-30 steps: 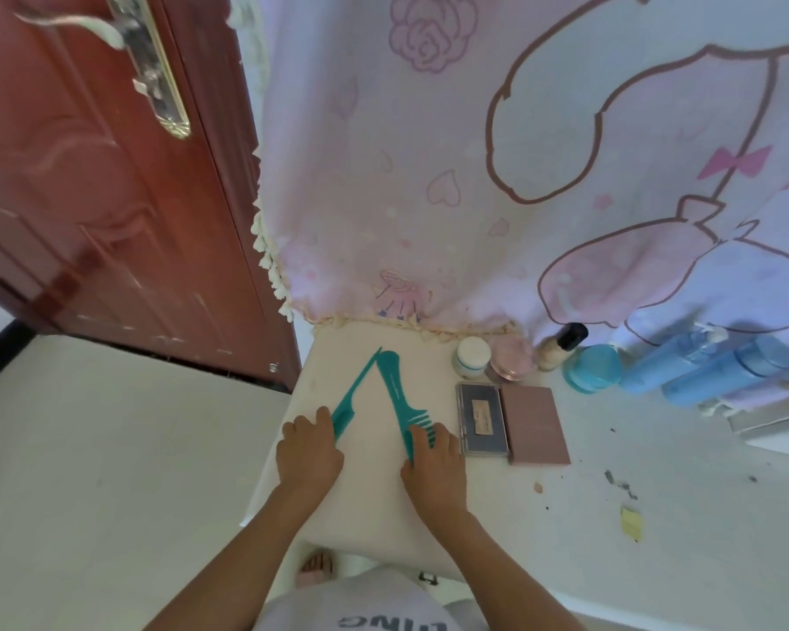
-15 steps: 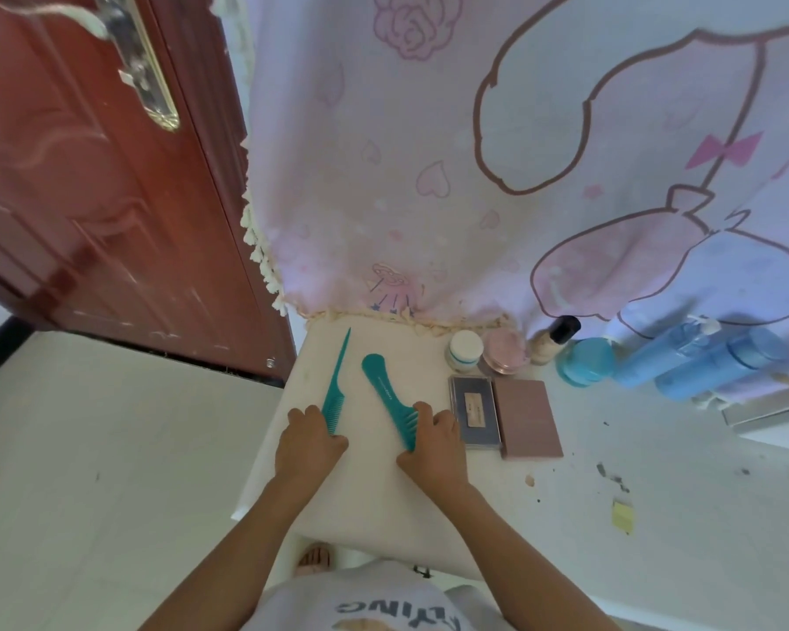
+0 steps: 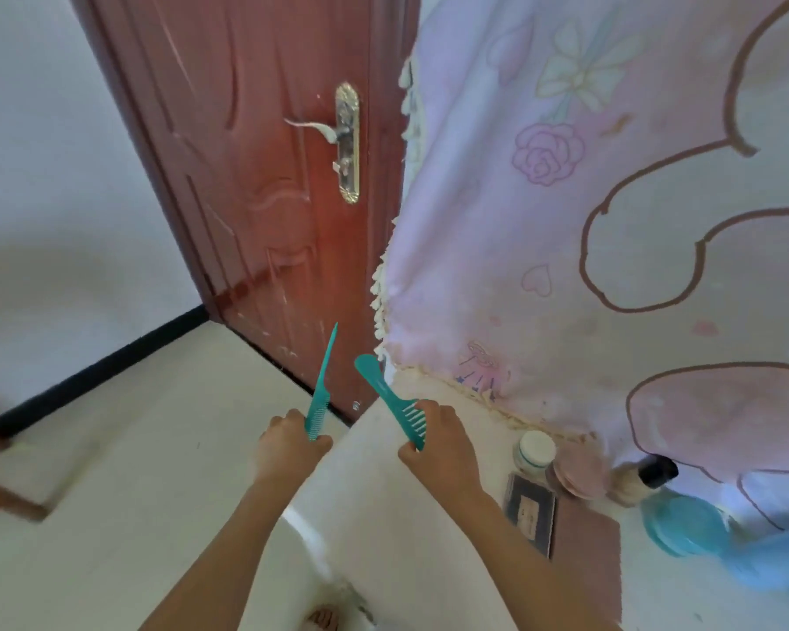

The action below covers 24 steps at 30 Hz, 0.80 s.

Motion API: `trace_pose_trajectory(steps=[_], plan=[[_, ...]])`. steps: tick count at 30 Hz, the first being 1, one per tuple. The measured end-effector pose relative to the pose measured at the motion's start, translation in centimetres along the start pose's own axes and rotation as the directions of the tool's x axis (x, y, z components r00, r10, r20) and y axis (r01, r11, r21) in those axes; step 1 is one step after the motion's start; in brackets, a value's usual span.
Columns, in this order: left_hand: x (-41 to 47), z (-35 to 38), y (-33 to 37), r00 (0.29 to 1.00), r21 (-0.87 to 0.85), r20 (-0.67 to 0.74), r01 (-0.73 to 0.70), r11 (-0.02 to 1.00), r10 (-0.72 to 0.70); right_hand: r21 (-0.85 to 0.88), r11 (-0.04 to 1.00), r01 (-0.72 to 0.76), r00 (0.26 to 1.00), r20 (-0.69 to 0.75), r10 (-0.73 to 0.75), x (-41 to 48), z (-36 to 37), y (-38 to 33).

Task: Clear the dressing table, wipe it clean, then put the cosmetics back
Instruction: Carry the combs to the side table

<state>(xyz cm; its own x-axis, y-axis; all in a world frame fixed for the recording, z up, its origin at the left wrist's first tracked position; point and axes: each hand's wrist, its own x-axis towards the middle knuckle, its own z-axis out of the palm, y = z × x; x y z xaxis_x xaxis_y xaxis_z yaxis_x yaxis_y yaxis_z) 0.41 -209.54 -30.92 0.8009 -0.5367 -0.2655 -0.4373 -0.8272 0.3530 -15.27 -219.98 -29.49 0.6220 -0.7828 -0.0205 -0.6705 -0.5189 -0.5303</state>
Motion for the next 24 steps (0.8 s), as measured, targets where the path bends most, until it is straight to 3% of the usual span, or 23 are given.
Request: trace_pose_trajectory(steps=[8,14,24], plan=[[-6.5,-4.2,-6.7,0.939,-0.249,-0.16,0.259,0.933,-0.303,0.043,0.916,0.398,0.916,0.027,-0.4,-1.4,0.8,-5.6],[-14.2,-7.6,-12.7,0.823,-0.321,-0.31,0.38,0.867,-0.476,0.117,0.715,0.689,0.714,0.054,-0.698,-4.1,2.9,-12.1],[-28.2,-11.2,-24.2,0.549,-0.438,-0.41,0.582,0.685,-0.728,0.21,0.355,0.911,0.35,0.061,-0.935,-13.2,7.1,-26.4]])
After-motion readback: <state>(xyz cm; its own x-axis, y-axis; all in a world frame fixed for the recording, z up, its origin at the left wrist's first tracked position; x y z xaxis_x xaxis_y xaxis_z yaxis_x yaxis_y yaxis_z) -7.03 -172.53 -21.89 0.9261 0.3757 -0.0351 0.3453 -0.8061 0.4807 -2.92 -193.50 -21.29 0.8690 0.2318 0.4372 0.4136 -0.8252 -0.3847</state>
